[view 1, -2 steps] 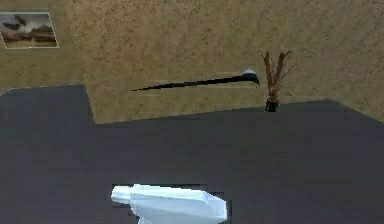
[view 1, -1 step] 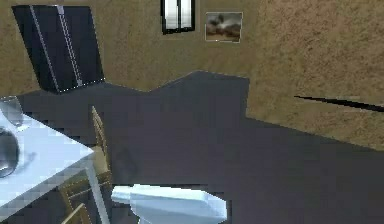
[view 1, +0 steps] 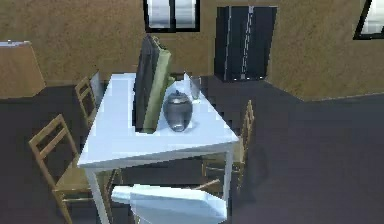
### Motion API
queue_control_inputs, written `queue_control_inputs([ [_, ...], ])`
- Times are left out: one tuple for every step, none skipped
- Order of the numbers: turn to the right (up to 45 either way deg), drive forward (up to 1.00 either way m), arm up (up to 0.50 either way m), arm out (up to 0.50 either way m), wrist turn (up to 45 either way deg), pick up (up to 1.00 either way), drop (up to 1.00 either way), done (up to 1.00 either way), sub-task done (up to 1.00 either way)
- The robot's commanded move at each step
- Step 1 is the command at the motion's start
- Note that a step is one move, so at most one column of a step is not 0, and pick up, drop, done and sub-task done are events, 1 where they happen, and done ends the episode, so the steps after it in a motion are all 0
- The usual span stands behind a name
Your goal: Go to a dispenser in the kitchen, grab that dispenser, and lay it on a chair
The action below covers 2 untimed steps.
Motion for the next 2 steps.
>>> queue_control_inputs([
  [-21.0, 0.0, 0.0, 0.0, 0.0, 0.0, 0.0, 0.0, 0.0],
  [-3.0, 0.0, 0.0, 0.0, 0.0, 0.0, 0.0, 0.0, 0.0],
])
